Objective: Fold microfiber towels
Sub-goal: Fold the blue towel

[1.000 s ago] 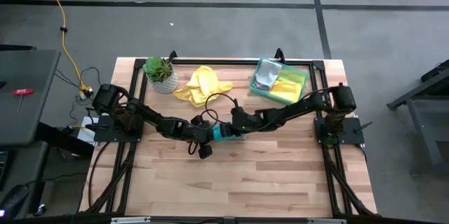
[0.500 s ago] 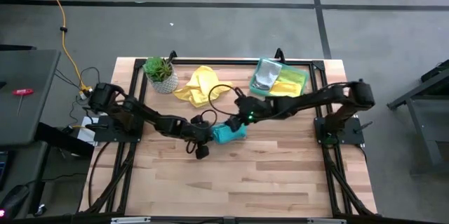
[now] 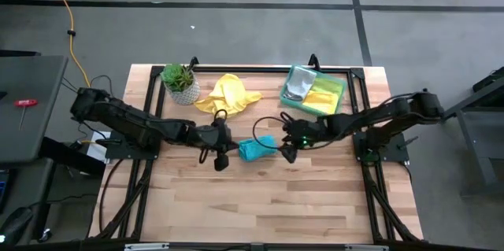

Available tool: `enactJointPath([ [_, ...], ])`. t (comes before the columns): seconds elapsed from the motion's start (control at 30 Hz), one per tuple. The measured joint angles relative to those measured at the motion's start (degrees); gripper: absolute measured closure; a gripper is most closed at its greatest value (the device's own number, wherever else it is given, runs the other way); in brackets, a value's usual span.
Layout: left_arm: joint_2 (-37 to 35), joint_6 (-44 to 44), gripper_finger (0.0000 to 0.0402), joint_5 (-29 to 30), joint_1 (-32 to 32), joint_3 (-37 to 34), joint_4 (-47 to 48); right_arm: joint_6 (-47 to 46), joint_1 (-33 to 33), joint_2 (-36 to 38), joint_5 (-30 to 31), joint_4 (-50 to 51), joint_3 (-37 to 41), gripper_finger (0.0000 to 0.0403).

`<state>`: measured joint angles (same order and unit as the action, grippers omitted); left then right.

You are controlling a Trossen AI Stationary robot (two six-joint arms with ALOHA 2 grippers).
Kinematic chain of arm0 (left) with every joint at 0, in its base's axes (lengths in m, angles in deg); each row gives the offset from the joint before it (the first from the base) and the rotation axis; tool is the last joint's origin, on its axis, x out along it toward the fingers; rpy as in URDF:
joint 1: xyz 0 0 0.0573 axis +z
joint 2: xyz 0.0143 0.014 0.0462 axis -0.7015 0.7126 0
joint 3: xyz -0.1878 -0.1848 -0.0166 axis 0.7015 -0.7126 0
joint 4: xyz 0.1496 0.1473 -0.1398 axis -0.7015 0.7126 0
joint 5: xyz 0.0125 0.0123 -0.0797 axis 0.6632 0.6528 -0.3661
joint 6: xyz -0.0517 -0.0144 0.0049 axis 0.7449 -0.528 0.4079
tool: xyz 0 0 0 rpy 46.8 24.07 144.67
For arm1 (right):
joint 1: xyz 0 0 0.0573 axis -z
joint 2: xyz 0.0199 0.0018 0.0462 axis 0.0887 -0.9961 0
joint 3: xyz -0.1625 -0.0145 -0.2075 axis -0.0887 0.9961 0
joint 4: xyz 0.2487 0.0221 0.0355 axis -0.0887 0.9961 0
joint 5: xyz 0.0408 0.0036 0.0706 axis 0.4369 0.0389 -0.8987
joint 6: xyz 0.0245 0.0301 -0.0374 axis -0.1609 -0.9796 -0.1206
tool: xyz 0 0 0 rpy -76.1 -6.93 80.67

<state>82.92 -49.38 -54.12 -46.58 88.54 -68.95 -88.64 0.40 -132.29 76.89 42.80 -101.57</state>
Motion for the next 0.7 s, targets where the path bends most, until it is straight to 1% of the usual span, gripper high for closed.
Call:
enactJointPath([
  [0.07, 1.8, -0.5, 0.0401, -1.7, 1.2, 0.0, -4.6, -2.1, 0.0, 0.2, 0.0, -8.8, 5.0, 0.0214],
  [0.17, 6.0, -1.4, 0.0401, -3.4, 2.8, -0.1, -10.1, -4.9, 0.4, -1.3, 0.2, -22.3, 10.8, 0.0285],
  [0.23, 10.3, -3.1, 0.0401, -4.1, 3.3, 0.3, -16.9, -5.4, 0.6, -3.1, 0.9, -27.5, 13.2, 0.0343],
  [0.27, 11.5, -3.1, 0.0401, -4.0, 3.7, 0.0, -17.9, -5.8, 0.6, -4.3, 1.5, -29.4, 13.9, 0.037],
  [0.3, 13.3, -3.1, 0.0401, -4.0, 3.8, 0.1, -19.9, -5.7, 0.6, -5.1, 1.7, -30.4, 14.4, 0.0386],
  [0.33, 15.5, -3.1, 0.0401, -4.1, 4.0, 0.8, -21.5, -5.3, 0.6, -6.0, 1.7, -31.3, 14.6, 0.0391],
  [0.37, 16.7, -3.1, 0.0401, -4.1, 4.0, 1.1, -21.6, -5.0, 0.5, -7.3, 1.6, -32.6, 14.4, 0.0386],
  [0.43, 18.2, -2.6, 0.0401, -4.1, 4.0, 2.0, -21.0, -4.9, 0.5, -9.3, 0.8, -32.8, 13.9, 0.0374],
  [0.5, 19.3, -3.2, 0.0401, -5.1, 3.9, 3.1, -22.1, -4.4, 0.4, -11.6, 0.7, -33.6, 12.5, 0.0372],
  [0.57, 19.4, -4.1, 0.0401, -6.6, 3.7, 3.4, -21.1, -3.1, 0.2, -12.9, 0.6, -35.4, 11.7, 0.038],
  [0.63, 19.8, -5.5, 0.0401, -6.9, 3.5, 3.7, -21.0, -2.1, 0.2, -15.2, 0.6, -36.0, 9.9, 0.0394],
  [0.7, 19.7, -5.7, 0.0401, -6.9, 3.4, 3.5, -20.1, -2.1, 0.2, -16.0, 0.7, -35.5, 9.4, 0.04],
])
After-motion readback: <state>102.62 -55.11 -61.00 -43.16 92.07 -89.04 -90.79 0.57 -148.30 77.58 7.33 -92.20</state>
